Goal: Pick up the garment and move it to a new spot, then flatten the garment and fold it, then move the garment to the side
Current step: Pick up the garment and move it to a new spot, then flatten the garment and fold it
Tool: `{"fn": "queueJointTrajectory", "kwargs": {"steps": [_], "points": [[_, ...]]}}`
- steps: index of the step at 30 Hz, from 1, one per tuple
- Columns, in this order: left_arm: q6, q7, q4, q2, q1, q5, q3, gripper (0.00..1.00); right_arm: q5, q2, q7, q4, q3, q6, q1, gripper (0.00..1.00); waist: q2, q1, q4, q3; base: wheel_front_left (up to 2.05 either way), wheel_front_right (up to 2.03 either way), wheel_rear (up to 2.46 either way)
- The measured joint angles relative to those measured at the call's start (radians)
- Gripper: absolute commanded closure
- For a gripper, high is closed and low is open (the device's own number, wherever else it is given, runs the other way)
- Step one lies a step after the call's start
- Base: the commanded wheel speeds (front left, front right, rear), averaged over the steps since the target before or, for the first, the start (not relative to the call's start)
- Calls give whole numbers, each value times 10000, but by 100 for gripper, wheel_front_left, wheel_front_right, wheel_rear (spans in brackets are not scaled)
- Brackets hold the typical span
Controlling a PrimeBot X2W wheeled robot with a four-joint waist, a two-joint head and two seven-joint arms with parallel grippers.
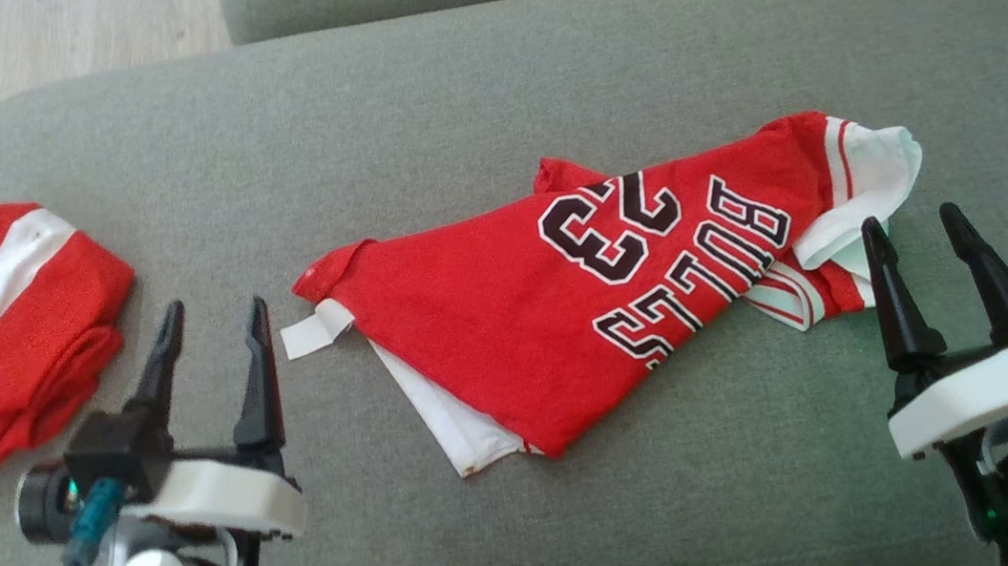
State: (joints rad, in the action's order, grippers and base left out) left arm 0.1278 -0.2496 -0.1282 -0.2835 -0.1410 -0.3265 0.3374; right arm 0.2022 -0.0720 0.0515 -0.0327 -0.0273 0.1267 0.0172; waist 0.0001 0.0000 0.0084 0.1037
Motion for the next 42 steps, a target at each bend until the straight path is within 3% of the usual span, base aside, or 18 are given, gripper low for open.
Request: {"fn": "queueJointTrajectory", "kwargs": {"steps": [10,42], "points": [[-59,0,-27,174,644,263,-240,0,-2,8,121,-267,6,0,-420,0,0,0,-104,-347,0,0,0],[-407,0,-69,470,673,765,-556,0,-75,104,255,-251,19,0,-475,0,0,0,-35,-17,0,0,0]]}}
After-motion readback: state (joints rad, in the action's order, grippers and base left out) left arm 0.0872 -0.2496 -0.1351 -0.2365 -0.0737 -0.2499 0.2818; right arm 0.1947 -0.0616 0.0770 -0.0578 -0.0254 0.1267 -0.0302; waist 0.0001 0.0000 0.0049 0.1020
